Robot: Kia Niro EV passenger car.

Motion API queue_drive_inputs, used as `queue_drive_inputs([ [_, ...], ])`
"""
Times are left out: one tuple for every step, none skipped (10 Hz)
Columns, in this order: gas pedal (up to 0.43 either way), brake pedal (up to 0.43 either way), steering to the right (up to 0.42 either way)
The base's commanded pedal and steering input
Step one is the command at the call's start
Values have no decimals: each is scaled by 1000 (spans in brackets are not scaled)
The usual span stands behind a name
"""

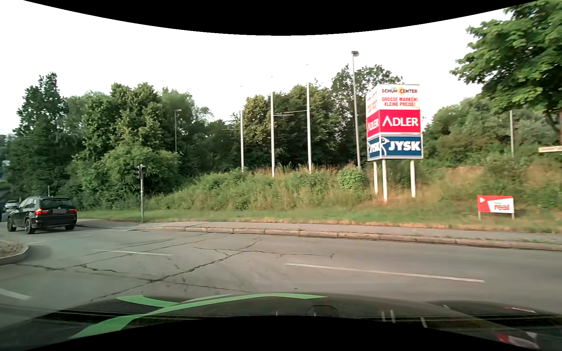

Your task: Follow the waypoints while adhering to traffic rules and regulations

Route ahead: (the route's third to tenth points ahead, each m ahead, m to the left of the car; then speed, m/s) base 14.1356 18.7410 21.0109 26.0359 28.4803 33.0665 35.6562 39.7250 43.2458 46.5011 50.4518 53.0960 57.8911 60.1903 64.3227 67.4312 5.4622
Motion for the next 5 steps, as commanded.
queue_drive_inputs([
  [130,0,-381],
  [130,0,-380],
  [130,0,-378],
  [130,0,-375],
  [130,0,-370],
])
